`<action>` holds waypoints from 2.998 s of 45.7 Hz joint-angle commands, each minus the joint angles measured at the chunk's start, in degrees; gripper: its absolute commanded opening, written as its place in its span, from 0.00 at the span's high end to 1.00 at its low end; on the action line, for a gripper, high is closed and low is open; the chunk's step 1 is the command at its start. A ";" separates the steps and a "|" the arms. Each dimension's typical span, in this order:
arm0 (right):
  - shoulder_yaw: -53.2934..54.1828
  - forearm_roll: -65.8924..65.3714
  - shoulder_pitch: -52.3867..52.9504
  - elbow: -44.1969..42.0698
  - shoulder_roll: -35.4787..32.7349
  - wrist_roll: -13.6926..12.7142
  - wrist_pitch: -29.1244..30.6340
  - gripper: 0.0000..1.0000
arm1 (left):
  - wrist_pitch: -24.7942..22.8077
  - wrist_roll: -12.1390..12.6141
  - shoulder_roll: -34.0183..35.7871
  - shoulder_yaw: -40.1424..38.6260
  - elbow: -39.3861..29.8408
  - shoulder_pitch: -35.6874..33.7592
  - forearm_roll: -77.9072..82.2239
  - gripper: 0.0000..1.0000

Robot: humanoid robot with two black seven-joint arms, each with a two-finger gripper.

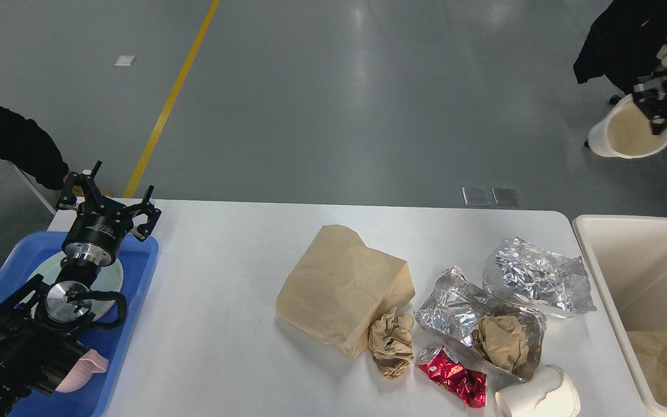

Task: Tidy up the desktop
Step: 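Lift the white paper cup and drop it into the bin, then swing the right gripper in from the far side toward the brown paper bag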

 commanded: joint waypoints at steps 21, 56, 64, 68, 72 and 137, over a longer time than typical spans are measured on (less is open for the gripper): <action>5.25 -3.71 -52.55 -14.88 -8.90 -0.49 -28.18 1.00 | 0.00 0.00 0.00 0.00 0.00 0.00 0.01 0.04; 20.91 -2.65 -73.22 -22.18 -3.89 -0.49 -48.06 0.10 | 0.00 0.00 0.00 0.00 0.00 0.00 0.01 0.04; 21.17 -2.65 -74.18 -22.18 -4.16 -0.49 -48.77 0.09 | 0.00 0.00 0.00 0.00 0.00 0.00 0.01 0.04; 21.26 -2.65 -74.19 -22.09 -4.24 -0.49 -48.77 0.05 | 0.00 0.00 0.00 0.00 0.00 0.00 0.01 0.04; 21.61 -2.57 -73.40 -21.83 -5.29 -0.49 -48.33 0.00 | 0.00 0.00 0.00 0.00 0.00 0.00 0.01 0.04; 19.76 -3.36 0.43 7.61 14.57 -0.40 -0.01 0.00 | 0.00 0.00 0.00 0.00 0.00 0.00 0.01 0.04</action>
